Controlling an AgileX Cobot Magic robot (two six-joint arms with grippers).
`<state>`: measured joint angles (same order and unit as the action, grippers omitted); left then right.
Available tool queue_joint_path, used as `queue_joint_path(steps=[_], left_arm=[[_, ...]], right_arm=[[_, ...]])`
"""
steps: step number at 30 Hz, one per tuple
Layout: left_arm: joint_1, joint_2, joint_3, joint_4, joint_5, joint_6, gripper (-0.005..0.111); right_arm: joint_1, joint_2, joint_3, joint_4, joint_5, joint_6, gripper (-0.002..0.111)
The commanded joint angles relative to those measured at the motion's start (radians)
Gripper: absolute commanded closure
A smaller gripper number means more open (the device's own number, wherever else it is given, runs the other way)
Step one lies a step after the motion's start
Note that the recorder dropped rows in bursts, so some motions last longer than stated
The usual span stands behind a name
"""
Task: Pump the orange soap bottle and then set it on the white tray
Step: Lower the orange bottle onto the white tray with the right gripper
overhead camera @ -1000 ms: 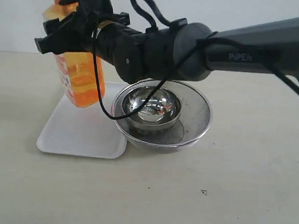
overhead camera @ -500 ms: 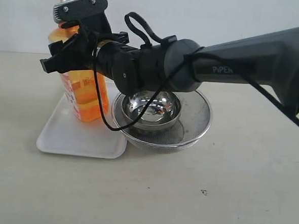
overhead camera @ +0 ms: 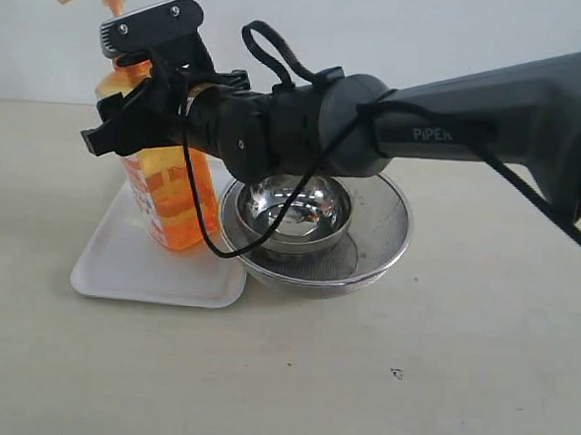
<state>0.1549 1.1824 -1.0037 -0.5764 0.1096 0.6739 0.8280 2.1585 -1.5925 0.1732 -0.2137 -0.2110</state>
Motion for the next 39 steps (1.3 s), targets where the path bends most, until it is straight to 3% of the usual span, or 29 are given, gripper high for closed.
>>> queue_joint_path(steps=[1, 7, 16, 22, 39], left_arm=[[0.003, 0.001, 0.005, -0.011, -0.005, -0.009, 0.102], [0.003, 0.001, 0.005, -0.011, -0.005, -0.009, 0.102], [0.003, 0.001, 0.005, -0.011, -0.001, -0.032, 0.102], [0.003, 0.001, 0.005, -0.022, 0.003, -0.032, 0.102], [0.003, 0.001, 0.005, -0.039, 0.014, -0.032, 0.102]], right_arm=[[0.0, -0.016, -0.015, -0.007, -0.049, -0.012, 0.108], [0.0, -0.016, -0.015, -0.007, -0.046, -0.012, 0.106], [0.0, -0.016, -0.015, -0.007, -0.053, -0.007, 0.057], [0.0, -0.016, -0.015, -0.004, -0.076, 0.02, 0.042], [0.0, -0.045, -0.015, -0.004, -0.112, 0.02, 0.041]])
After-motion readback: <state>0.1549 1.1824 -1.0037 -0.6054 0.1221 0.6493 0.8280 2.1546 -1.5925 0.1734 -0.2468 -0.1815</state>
